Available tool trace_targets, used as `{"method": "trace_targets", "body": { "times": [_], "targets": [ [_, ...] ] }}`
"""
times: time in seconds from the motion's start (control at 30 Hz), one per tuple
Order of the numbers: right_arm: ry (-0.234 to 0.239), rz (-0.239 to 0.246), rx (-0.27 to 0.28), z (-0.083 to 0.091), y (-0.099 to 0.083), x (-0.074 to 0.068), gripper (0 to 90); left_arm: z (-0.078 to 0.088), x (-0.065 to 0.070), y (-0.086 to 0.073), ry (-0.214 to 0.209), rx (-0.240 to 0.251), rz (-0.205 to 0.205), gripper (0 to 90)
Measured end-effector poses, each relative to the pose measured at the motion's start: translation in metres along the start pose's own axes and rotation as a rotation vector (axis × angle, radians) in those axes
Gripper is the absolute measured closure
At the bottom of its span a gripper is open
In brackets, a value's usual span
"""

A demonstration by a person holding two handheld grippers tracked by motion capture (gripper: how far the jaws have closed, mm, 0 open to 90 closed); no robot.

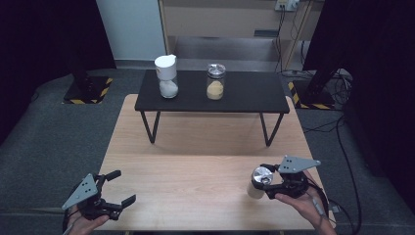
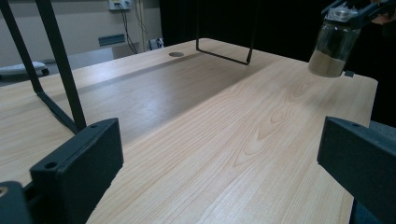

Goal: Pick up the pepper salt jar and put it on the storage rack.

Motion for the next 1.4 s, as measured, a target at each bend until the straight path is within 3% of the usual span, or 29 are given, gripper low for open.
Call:
{"method": "trace_targets", "body": {
  "times": [0.6,1.4],
  "targets": [
    [-0.014,0.001,-0.008,0.010,0.058,-0.005,35.5,0.000,0.000,0.000,-0.001,-0.001,0.002,0.0],
    [-0.031,-0.003,-0.041,0.010,0.127,-0.010,35.5,0.000,-0.001,0.000,-0.005,0.002,0.004,0.0]
  ]
}}
Point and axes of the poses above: each handheld gripper's, and its own axes: z roughly backward along the jaws, y roughly out of its top, x roughly to its right, the point moved 9 cm from there along -z, roughly forward along the jaws, and after that the axes turned 11 degrees about -z, right-handed, at the moved point
